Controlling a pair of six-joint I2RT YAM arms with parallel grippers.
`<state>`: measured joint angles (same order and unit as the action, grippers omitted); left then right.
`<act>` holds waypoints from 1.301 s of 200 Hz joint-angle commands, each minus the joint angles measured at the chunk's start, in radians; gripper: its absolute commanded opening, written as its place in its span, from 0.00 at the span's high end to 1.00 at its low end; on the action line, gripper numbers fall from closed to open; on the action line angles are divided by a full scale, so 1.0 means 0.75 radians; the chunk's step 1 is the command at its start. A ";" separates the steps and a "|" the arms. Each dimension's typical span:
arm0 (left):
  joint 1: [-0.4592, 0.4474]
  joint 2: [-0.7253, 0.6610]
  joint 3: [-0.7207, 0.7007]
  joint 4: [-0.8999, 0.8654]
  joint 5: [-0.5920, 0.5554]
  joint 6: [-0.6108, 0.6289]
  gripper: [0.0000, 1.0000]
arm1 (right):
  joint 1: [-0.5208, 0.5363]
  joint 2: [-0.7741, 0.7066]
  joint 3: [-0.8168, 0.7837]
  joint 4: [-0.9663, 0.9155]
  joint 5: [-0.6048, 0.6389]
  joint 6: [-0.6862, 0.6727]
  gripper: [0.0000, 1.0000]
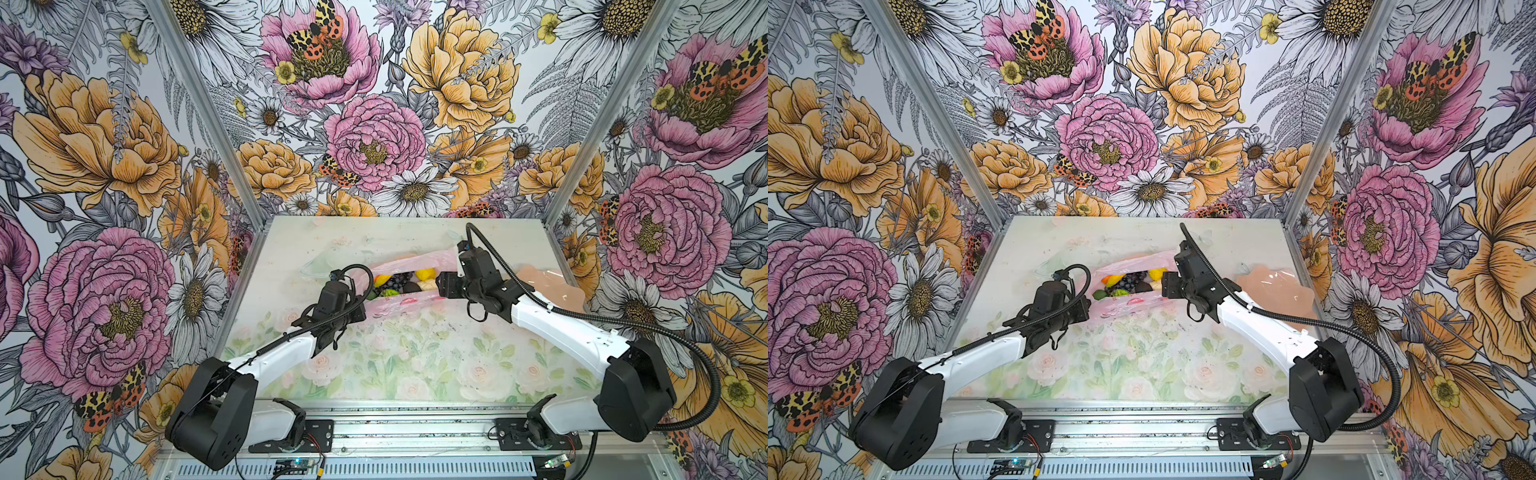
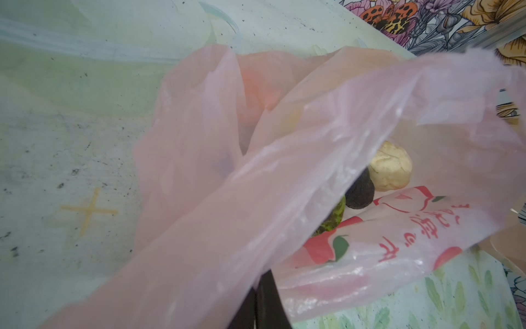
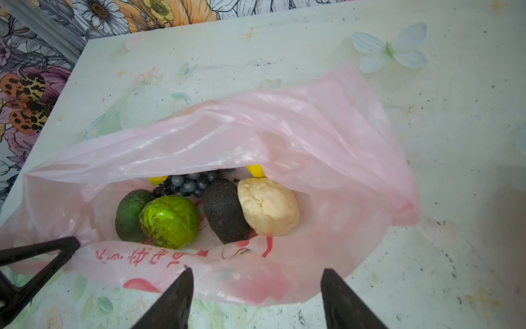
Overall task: Take fruits out of the plastic bag
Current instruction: Spread open the plastic bag at the center of the table.
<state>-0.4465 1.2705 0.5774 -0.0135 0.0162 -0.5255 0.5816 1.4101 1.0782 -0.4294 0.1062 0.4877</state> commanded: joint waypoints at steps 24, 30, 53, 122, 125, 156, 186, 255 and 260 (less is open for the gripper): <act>-0.007 -0.032 -0.015 0.020 -0.033 0.056 1.00 | 0.147 0.290 0.275 -0.154 0.122 -0.131 0.30; -0.008 -0.031 -0.017 0.019 -0.032 0.058 1.00 | 0.147 0.347 0.318 -0.152 0.090 -0.133 0.30; -0.031 -0.032 -0.032 0.021 -0.046 0.064 1.00 | 0.139 0.543 0.476 -0.152 0.024 -0.138 0.32; -0.141 0.083 -0.083 0.014 -0.188 0.103 1.00 | -0.057 0.928 0.938 -0.147 -0.228 -0.169 0.58; -0.145 0.092 -0.084 0.017 -0.190 0.103 1.00 | -0.064 0.945 0.958 -0.147 -0.240 -0.171 0.58; -0.177 0.164 -0.092 0.064 -0.192 0.091 1.00 | -0.117 1.129 1.192 -0.151 -0.313 -0.154 0.64; -0.182 0.170 -0.071 0.081 -0.191 0.083 1.00 | -0.147 1.261 1.360 -0.155 -0.339 -0.143 0.65; -0.176 0.218 0.109 0.035 -0.207 0.034 1.00 | -0.067 0.934 1.134 -0.243 -0.222 -0.224 0.32; -0.174 0.227 0.115 0.036 -0.208 0.028 1.00 | -0.061 0.892 1.085 -0.245 -0.198 -0.221 0.30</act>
<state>-0.5785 1.4128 0.6083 0.0116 -0.1112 -0.4763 0.4988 2.2604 1.9957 -0.5926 -0.1085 0.3462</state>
